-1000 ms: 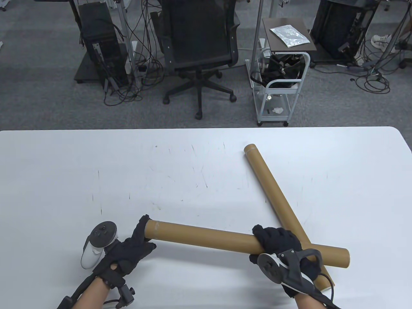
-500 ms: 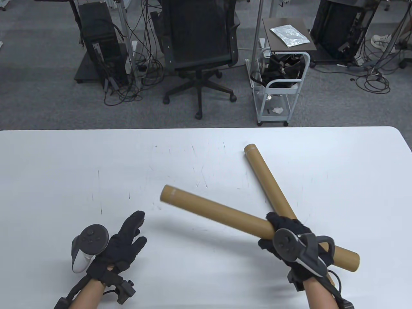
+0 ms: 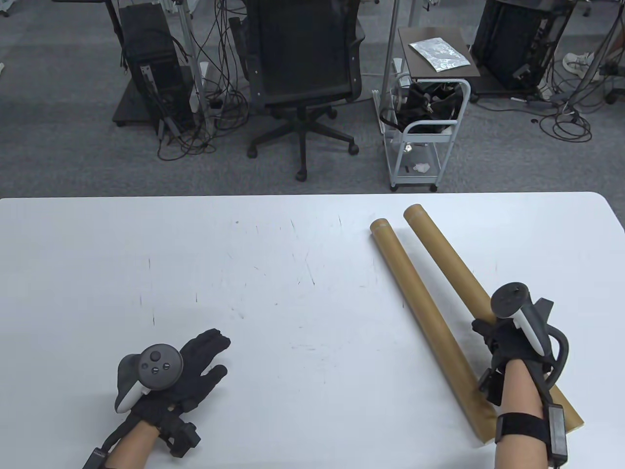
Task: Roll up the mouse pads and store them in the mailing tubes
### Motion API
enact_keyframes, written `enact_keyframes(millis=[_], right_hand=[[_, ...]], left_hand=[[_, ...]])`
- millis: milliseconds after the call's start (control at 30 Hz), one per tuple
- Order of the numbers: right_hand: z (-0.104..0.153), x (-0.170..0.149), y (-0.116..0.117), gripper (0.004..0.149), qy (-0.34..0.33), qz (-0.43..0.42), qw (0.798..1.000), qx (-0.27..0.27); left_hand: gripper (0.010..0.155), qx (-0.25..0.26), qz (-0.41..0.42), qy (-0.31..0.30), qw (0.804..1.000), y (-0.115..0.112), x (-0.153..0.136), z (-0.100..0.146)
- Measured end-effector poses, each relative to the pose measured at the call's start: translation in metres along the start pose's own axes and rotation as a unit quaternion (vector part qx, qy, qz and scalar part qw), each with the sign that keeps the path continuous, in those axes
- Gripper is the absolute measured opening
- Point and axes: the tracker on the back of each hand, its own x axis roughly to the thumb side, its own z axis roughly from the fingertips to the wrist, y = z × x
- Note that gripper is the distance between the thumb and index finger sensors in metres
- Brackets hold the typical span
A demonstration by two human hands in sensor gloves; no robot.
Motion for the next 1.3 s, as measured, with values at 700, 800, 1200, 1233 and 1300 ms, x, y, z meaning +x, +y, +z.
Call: enact_keyframes(millis=[700,800,1200,1233,1300], right_hand=[[-0.039,-0.005,0.019,0.08,0.018,0.074,0.997,0.013],[-0.022,0.006,0.0,0.083,0.024,0.124,0.989,-0.071],[0.142,0.149,0.007,0.086,-0.287,0.157,0.929,-0.173],[0.151,0.162,0.019,0.086,-0.306,0.156,0.923,-0.172],[0.165,0.181,0.04,0.088,-0.333,0.151,0.915,-0.17]], left_hand=[[0.065,0.002,-0.181,-0.01,0.984,-0.011,0.008,-0.004],[0.067,0.011,-0.205,-0.012,0.979,-0.009,0.009,-0.002],[0.085,0.018,-0.276,0.0,0.961,-0.003,0.01,0.0],[0.085,0.021,-0.278,-0.001,0.96,-0.003,0.01,0.001],[0.084,0.025,-0.287,0.002,0.958,-0.001,0.008,0.003]])
